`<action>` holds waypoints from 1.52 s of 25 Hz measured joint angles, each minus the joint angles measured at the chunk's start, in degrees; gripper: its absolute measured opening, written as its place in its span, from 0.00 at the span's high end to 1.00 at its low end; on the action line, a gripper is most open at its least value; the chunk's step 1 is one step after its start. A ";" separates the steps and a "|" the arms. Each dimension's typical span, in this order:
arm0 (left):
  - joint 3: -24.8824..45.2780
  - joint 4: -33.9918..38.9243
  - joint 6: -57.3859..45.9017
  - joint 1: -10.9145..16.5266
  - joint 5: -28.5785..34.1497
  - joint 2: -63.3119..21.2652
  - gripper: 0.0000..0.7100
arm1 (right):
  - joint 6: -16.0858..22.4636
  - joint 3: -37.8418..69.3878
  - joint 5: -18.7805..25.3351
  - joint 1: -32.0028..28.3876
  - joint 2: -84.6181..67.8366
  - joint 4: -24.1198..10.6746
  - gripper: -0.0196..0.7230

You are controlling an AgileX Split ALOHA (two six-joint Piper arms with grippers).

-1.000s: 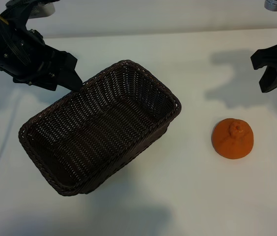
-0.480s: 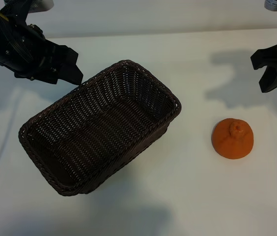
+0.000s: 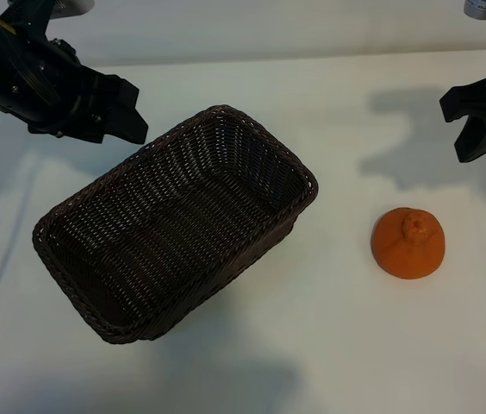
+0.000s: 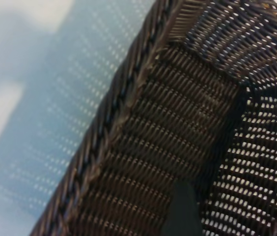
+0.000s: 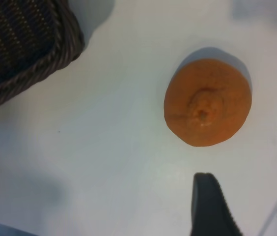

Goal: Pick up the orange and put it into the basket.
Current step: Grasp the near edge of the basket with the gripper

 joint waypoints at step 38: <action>2.77 14.10 -17.84 10.43 13.31 0.00 0.18 | -4.16 0.00 0.06 0.00 0.00 0.00 0.49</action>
